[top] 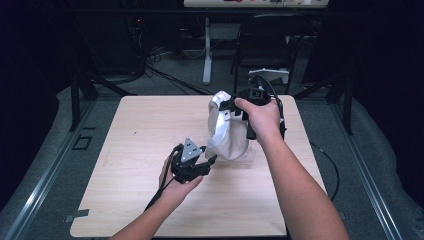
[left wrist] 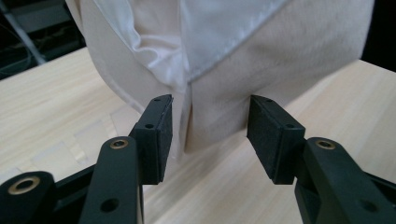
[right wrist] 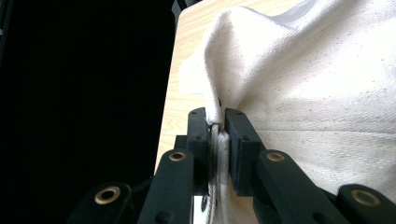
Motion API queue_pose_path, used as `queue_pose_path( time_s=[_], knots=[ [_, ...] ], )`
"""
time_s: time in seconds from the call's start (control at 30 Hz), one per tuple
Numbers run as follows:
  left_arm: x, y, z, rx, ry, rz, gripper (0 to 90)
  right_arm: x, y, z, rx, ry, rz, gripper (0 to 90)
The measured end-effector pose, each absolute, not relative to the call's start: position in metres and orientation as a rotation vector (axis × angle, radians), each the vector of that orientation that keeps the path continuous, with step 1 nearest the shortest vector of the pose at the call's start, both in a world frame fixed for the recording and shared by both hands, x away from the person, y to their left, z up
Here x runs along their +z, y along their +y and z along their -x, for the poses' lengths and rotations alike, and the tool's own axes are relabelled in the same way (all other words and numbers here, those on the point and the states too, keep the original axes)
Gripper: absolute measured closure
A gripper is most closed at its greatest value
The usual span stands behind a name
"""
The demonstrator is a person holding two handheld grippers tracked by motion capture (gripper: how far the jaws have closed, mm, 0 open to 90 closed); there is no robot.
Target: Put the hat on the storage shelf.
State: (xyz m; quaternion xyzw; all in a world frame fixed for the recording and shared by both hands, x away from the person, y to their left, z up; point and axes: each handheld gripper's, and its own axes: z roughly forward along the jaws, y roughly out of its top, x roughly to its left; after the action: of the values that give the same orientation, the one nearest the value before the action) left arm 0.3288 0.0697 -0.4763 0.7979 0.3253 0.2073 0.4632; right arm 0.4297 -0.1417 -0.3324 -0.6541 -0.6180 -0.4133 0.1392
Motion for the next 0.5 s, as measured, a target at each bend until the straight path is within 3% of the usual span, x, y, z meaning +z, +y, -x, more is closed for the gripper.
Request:
queue_pose_path(
  time_s=[0.13,0.27,0.5],
  knots=[
    [-0.475,0.065,-0.334,0.542,0.792,-1.968,61.5,-0.333,-0.141,-0.429,-1.190,-1.792,1.889,81.3],
    [-0.476,0.065,-0.336,0.574,0.801,-1.975,81.9,-0.335,-0.142,-0.429,-1.196,-1.785,1.885,81.1],
    [-0.475,0.075,-0.341,0.536,0.852,-1.967,85.5,-0.340,-0.144,-0.429,-1.192,-1.782,1.889,80.6]
  ],
)
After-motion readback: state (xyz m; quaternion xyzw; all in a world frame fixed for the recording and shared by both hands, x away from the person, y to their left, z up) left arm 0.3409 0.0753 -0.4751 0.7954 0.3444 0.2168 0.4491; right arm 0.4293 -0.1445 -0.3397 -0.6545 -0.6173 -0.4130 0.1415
